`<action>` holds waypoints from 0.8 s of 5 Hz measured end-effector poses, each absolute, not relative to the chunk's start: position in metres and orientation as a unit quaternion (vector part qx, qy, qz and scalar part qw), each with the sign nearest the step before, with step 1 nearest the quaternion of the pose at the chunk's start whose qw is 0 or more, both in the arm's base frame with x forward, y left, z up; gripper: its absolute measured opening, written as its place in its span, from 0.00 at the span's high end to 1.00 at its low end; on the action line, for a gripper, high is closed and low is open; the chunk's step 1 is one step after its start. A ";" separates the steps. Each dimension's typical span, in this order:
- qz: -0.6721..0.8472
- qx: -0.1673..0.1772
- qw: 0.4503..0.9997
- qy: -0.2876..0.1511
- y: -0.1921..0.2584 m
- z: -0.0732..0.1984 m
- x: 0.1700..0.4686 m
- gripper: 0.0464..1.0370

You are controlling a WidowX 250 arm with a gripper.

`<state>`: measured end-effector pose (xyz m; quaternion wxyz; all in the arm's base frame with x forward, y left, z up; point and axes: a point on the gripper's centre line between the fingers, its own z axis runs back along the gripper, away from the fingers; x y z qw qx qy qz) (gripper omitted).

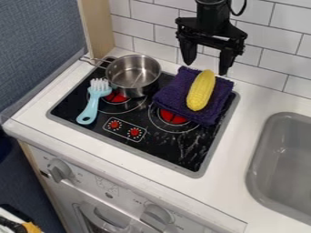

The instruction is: Move silver pot to the bottom of the right of the right side of the burner

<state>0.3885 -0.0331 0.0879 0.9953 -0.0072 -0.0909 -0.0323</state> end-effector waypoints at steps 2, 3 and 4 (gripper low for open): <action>-0.016 -0.005 0.998 -0.059 -0.022 0.062 0.376 0.04; -0.011 0.008 0.997 -0.072 -0.005 0.072 0.372 0.04; 0.016 0.022 0.997 -0.079 0.026 0.078 0.364 0.04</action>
